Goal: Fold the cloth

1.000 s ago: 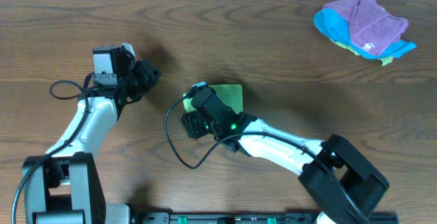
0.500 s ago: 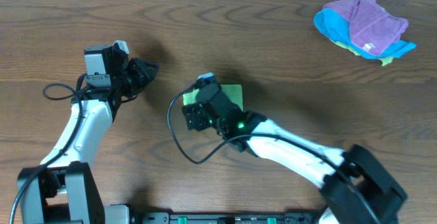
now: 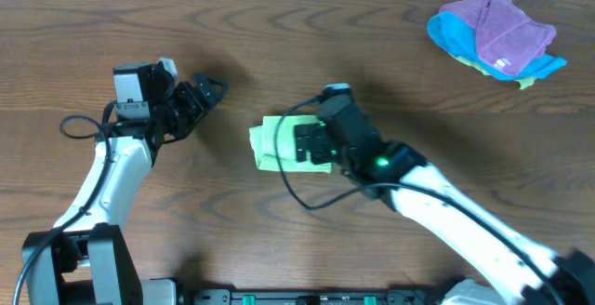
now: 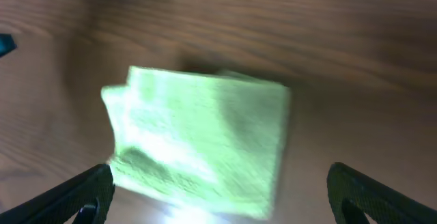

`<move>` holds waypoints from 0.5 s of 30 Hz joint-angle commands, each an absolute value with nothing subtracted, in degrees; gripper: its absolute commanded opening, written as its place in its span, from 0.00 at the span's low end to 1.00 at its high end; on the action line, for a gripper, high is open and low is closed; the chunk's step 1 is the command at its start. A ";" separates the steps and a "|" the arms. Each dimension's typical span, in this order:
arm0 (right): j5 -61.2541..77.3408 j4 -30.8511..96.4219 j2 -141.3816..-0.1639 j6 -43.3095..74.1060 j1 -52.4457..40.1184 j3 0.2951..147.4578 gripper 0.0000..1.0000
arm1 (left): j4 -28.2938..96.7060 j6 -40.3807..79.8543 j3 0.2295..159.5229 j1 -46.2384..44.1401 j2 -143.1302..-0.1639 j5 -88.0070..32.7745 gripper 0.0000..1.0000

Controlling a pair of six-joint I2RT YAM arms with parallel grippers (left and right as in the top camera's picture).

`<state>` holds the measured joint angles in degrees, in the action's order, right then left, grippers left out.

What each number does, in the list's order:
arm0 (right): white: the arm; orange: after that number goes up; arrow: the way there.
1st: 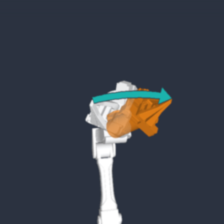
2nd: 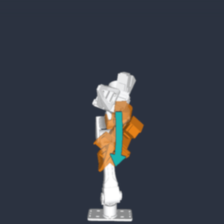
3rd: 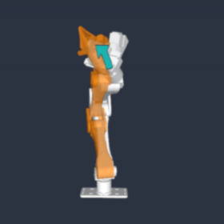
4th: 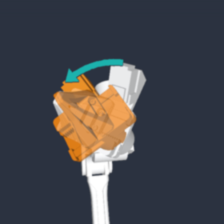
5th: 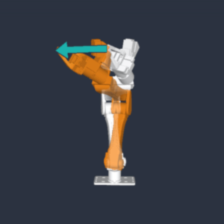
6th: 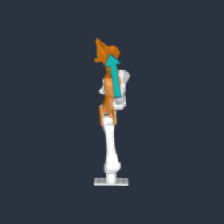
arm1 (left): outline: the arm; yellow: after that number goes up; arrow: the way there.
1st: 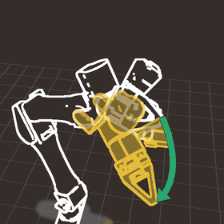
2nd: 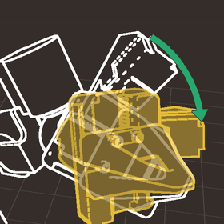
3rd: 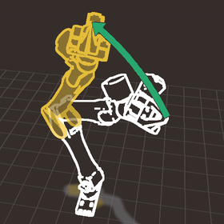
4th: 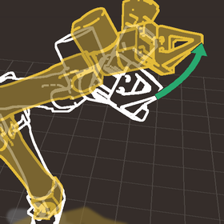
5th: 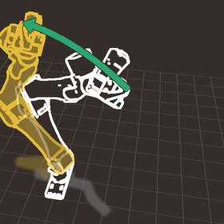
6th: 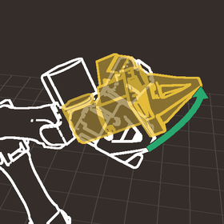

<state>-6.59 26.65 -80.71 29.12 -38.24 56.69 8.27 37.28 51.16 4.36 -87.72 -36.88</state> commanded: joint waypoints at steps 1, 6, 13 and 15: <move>-7.49 31.97 -75.50 28.56 -35.18 57.30 0.99 | 9.93 36.38 52.77 4.58 -86.96 -38.83 0.95; -7.49 39.07 -67.79 26.02 -31.35 55.55 0.98 | 14.57 36.01 52.69 4.58 -86.98 -39.35 0.95; -6.63 39.70 -45.80 27.46 -27.27 41.23 0.99 | 19.49 33.78 52.31 4.45 -86.98 -42.06 0.95; -5.76 40.34 -38.87 30.02 -26.92 35.57 0.99 | 19.51 33.32 51.27 4.10 -86.98 -43.18 0.96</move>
<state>-6.52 39.86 -44.51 27.20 -27.62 40.69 19.22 35.40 51.35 4.34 -87.64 -40.91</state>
